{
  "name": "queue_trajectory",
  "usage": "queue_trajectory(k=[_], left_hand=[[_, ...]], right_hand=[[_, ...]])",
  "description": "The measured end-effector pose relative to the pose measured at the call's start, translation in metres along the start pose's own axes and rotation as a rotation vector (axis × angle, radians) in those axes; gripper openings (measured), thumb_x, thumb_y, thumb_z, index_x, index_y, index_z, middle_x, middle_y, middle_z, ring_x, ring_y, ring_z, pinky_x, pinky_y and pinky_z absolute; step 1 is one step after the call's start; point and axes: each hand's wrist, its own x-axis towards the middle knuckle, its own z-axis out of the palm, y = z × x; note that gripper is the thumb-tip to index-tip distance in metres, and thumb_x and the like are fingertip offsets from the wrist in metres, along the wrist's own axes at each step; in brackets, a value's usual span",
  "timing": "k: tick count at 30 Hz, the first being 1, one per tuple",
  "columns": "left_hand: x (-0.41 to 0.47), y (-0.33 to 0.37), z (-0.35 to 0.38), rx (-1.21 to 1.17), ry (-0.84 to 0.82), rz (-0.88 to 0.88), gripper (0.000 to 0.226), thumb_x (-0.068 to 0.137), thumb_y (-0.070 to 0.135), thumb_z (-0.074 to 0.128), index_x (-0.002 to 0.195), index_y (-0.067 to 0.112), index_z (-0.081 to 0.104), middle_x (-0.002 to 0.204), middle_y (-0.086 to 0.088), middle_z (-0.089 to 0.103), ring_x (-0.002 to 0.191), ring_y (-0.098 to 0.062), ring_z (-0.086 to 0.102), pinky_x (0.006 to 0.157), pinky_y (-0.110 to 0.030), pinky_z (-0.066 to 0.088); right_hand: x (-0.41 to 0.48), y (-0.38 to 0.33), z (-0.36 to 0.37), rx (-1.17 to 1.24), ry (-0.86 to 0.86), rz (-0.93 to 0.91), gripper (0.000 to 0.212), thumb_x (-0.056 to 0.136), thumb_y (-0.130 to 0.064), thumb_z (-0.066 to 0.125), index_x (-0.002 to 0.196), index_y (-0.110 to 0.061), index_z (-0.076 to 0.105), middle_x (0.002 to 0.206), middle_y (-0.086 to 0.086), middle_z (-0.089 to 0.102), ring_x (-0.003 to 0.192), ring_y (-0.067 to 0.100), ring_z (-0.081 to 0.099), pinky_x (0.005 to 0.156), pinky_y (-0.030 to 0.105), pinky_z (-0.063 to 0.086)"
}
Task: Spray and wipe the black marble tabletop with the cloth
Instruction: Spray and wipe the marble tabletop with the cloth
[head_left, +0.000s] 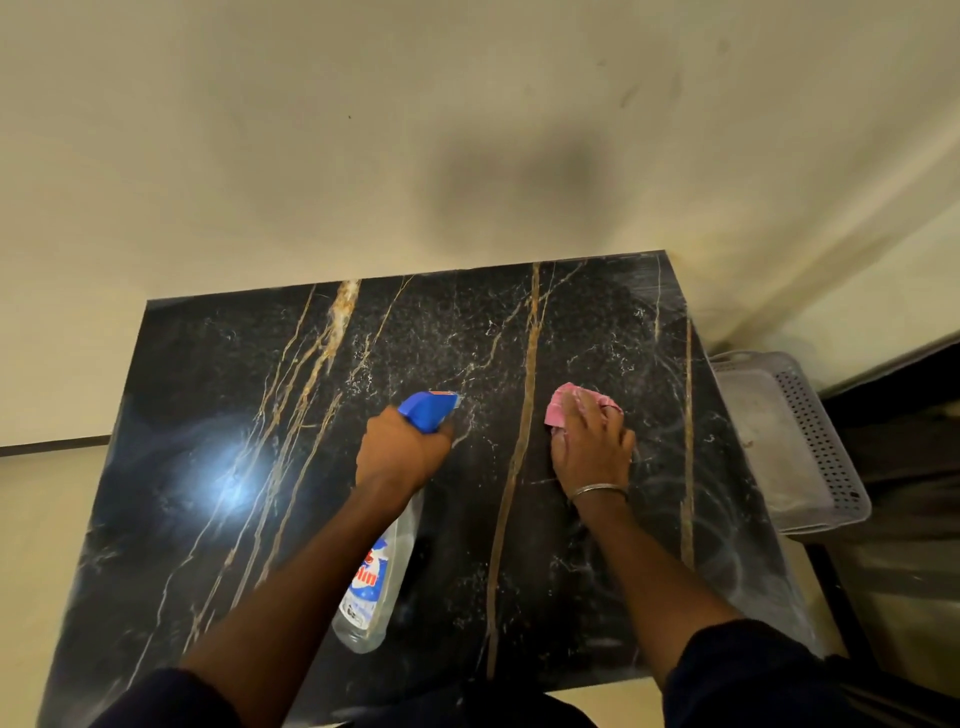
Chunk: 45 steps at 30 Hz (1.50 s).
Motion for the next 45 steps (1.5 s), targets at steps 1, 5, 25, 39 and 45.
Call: queue_trajectory(k=[1, 5, 25, 39, 45], left_hand=[[-0.002, -0.001, -0.001, -0.003, 0.000, 0.004, 0.016, 0.083, 0.025, 0.069, 0.089, 0.015, 0.059, 0.071, -0.003, 0.062, 0.062, -0.014, 0.060, 0.059, -0.026, 0.052], [-0.007, -0.008, -0.003, 0.007, -0.010, -0.021, 0.020, 0.081, 0.028, 0.071, 0.091, 0.015, 0.059, 0.074, -0.005, 0.064, 0.065, -0.016, 0.063, 0.063, -0.031, 0.057], [-0.032, -0.034, -0.002, 0.014, -0.002, -0.015, 0.029, 0.077, 0.034, 0.072, 0.096, 0.015, 0.061, 0.076, -0.004, 0.065, 0.066, -0.016, 0.064, 0.065, -0.033, 0.058], [-0.055, -0.043, 0.003, 0.002, 0.001, -0.022, 0.025, 0.079, 0.029, 0.073, 0.095, 0.015, 0.061, 0.075, -0.004, 0.064, 0.065, -0.015, 0.062, 0.056, -0.024, 0.048], [-0.061, -0.047, 0.003, -0.006, -0.019, 0.018, 0.027, 0.080, 0.030, 0.072, 0.098, 0.013, 0.060, 0.076, -0.004, 0.064, 0.065, -0.014, 0.062, 0.058, -0.024, 0.048]], right_hand=[[-0.002, -0.006, 0.000, 0.012, -0.005, 0.053, 0.059, 0.087, -0.038, 0.050, 0.144, -0.023, 0.044, 0.147, 0.005, 0.045, 0.123, 0.040, 0.042, 0.086, 0.050, 0.040], [-0.024, -0.051, 0.001, 0.043, -0.012, 0.091, 0.057, 0.086, -0.037, 0.059, 0.140, -0.024, 0.048, 0.147, 0.004, 0.045, 0.123, 0.040, 0.040, 0.085, 0.048, 0.039], [-0.050, 0.007, -0.002, 0.026, -0.015, 0.259, 0.058, 0.089, -0.033, 0.058, 0.144, -0.021, 0.045, 0.151, 0.009, 0.040, 0.129, 0.045, 0.035, 0.095, 0.056, 0.037], [-0.100, -0.062, 0.013, -0.033, -0.054, -0.290, 0.059, 0.082, -0.041, 0.061, 0.137, -0.023, 0.049, 0.142, 0.004, 0.049, 0.120, 0.036, 0.050, 0.084, 0.050, 0.047], [-0.095, 0.031, 0.002, -0.024, 0.009, 0.050, 0.058, 0.087, -0.039, 0.042, 0.142, -0.023, 0.047, 0.144, 0.008, 0.048, 0.124, 0.040, 0.044, 0.087, 0.052, 0.044]])
